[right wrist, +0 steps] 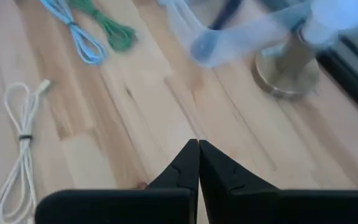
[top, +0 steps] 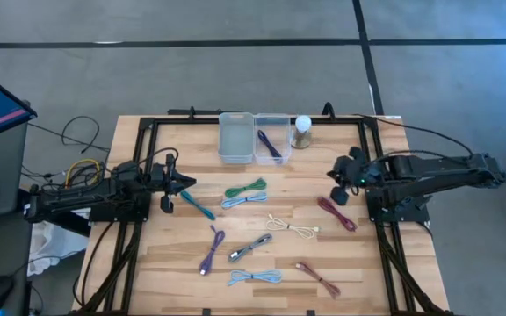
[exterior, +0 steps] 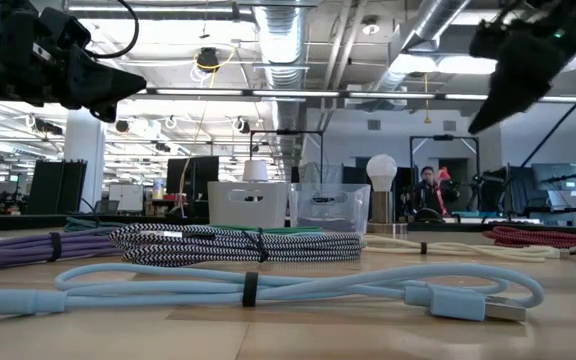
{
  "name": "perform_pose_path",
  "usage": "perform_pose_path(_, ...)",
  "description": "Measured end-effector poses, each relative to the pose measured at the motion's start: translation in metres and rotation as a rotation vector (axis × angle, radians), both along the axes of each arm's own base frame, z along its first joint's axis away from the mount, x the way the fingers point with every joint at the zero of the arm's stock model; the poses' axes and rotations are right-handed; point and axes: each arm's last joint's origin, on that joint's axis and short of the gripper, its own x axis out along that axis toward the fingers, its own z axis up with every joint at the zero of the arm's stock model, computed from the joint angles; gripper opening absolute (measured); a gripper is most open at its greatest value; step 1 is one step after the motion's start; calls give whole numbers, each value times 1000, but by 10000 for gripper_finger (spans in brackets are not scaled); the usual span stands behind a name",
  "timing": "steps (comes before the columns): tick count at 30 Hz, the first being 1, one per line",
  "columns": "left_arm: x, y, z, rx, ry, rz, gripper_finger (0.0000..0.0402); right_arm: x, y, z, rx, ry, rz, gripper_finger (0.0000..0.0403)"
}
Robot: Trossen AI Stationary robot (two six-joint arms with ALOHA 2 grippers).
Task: Pick & Place USB Port
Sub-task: Put the braided pink charger cable into the transparent bin
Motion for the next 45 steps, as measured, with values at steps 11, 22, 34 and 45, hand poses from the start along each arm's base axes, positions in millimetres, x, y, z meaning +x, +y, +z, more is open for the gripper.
perform_pose_path(11,0,0,1,1,-6,0,27,-19,7,-9,264,221,-32,23)
perform_pose_path(22,0,0,1,3,-14,0,27,-15,4,-20,263,359,-141,102)
perform_pose_path(34,0,0,1,3,-15,0,27,-9,-4,-24,183,441,-57,129)
perform_pose_path(45,0,0,2,4,-18,0,27,-9,-12,-24,203,410,-134,132)
